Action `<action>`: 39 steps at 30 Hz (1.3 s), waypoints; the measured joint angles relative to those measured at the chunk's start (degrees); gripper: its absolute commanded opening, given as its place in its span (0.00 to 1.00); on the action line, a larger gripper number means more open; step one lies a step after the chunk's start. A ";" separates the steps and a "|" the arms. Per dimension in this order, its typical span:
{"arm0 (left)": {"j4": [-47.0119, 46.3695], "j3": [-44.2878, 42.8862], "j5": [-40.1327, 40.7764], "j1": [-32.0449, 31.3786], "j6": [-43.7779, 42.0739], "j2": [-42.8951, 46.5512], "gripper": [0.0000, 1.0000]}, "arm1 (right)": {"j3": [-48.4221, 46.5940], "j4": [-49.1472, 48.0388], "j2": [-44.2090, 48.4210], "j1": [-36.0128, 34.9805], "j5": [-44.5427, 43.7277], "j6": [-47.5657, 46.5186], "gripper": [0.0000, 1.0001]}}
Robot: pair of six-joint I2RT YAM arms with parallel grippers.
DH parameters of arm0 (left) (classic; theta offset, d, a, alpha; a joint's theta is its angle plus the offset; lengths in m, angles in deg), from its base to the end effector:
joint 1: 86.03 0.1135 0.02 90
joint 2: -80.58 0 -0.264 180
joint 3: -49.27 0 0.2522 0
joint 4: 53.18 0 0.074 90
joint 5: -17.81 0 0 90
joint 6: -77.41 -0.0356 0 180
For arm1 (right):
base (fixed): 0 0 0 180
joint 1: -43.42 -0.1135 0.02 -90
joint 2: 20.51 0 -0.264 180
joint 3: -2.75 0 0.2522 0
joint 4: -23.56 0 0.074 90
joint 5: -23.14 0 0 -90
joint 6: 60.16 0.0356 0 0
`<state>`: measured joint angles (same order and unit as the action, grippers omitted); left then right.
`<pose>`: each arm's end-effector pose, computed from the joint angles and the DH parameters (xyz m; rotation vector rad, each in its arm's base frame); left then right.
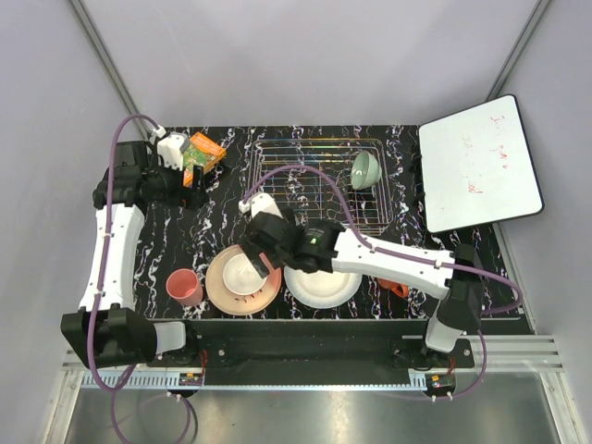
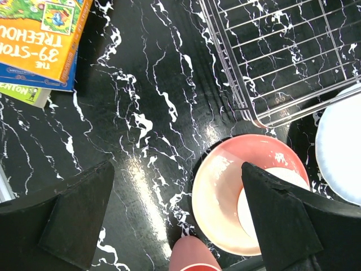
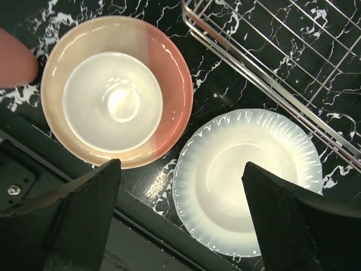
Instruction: Load the mixed dishes into the dish rack
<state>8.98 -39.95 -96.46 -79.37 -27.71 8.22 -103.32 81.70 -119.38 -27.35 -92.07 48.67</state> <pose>0.2562 0.0152 0.3626 0.3701 2.2644 -0.3051 0.1388 0.3518 0.3235 -0.8624 2.1968 0.2147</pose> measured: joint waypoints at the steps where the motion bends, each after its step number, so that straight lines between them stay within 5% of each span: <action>1: 0.02 0.17 -0.04 0.00 0.02 0.00 0.99 | 0.15 -0.24 0.59 0.76 0.96 0.61 0.93; 8: -0.11 0.90 -0.87 0.00 0.04 0.00 0.99 | 4.90 -2.75 2.60 3.45 5.88 2.40 0.84; 39: -0.07 4.76 -1.25 0.00 -1.44 1.55 0.99 | 10.40 -22.29 -15.23 7.06 22.97 -1.46 0.56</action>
<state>8.92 -35.18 -97.71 -79.37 -29.15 9.77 -92.92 59.41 -134.62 -20.29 -69.10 47.20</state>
